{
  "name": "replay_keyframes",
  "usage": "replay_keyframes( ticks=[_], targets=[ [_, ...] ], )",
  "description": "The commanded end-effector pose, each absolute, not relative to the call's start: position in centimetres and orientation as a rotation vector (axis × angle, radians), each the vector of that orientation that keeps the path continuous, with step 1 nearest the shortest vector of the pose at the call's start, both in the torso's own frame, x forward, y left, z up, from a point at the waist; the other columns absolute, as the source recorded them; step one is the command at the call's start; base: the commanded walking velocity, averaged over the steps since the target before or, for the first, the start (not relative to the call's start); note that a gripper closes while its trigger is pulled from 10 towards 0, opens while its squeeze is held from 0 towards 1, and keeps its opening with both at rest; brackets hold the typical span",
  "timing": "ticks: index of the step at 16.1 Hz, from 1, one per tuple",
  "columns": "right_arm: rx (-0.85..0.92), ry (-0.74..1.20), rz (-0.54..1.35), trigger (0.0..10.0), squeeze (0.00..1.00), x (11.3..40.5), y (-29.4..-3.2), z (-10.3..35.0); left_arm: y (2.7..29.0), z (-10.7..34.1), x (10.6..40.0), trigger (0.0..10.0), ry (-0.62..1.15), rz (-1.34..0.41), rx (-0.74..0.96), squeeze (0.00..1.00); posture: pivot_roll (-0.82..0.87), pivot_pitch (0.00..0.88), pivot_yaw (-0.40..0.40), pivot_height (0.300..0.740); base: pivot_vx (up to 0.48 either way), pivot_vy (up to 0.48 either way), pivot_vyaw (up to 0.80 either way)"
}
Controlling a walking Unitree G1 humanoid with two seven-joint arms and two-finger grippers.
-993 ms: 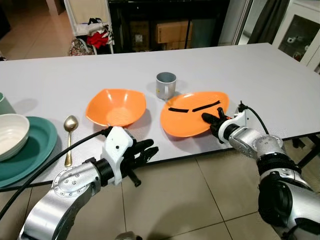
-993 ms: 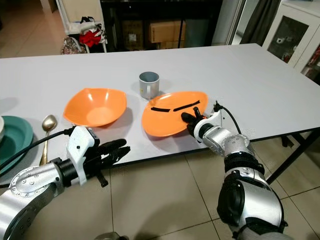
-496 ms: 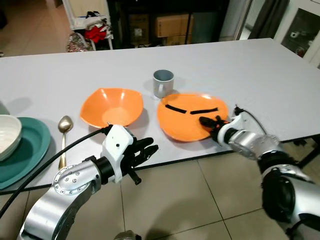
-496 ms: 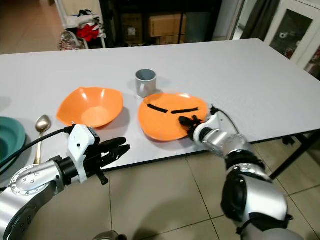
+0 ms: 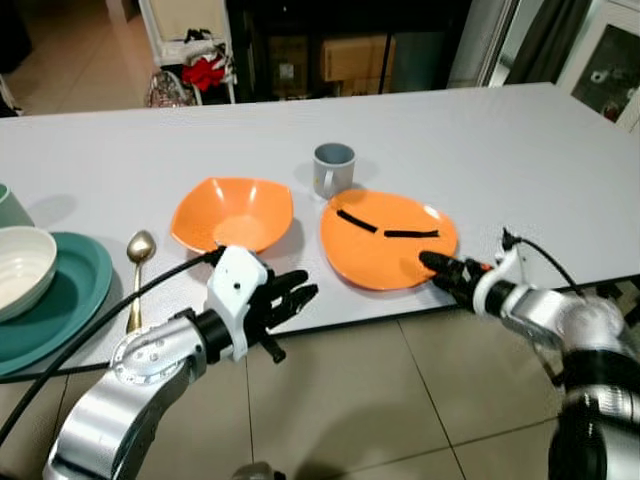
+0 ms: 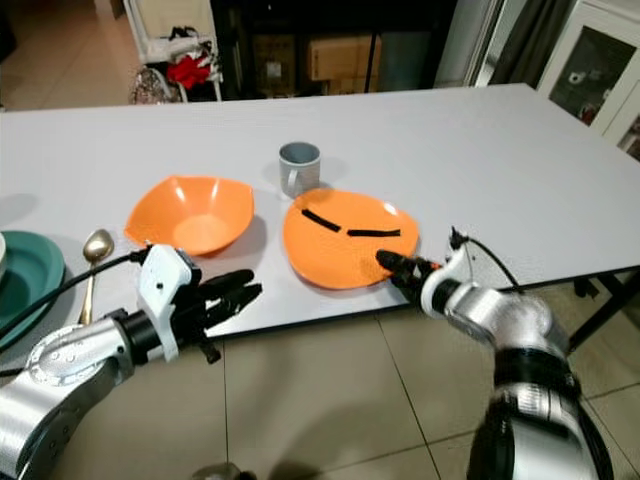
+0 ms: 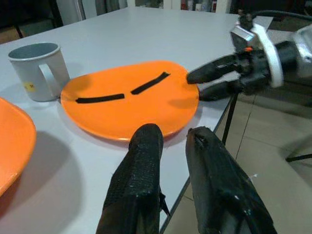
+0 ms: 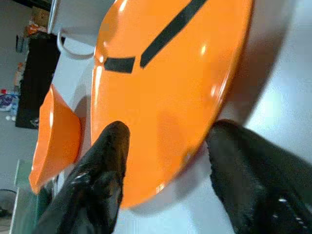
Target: Setting the table
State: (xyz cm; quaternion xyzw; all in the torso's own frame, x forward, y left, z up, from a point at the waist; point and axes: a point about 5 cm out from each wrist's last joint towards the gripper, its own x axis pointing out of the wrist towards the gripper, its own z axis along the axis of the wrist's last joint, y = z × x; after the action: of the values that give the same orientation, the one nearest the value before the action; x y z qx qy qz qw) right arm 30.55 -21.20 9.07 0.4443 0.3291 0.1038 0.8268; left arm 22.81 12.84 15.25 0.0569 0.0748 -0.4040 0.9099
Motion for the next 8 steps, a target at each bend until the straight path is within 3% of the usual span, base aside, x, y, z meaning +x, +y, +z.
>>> replay_keyframes(
  ticks=[1,4,8],
  targets=[
    [0.915,0.693,0.209,10.0,1.0,29.7,-21.4,9.8,12.7,15.1,23.0,10.0,0.155,-0.83,0.122,0.0,0.06,0.0,0.026,0.74,0.0,0.0,0.0],
    [0.843,0.648,0.216,10.0,1.0,26.8,-22.1,11.9,12.9,15.3,23.6,10.0,0.124,-0.746,0.11,0.0,0.06,0.0,0.019,0.74,0.0,0.0,0.0],
    [0.337,0.429,0.176,10.0,1.0,23.9,-21.6,16.5,14.7,16.9,24.6,10.0,0.019,-0.434,0.057,0.0,0.05,0.0,0.047,0.74,0.0,0.0,0.0]
  ],
)
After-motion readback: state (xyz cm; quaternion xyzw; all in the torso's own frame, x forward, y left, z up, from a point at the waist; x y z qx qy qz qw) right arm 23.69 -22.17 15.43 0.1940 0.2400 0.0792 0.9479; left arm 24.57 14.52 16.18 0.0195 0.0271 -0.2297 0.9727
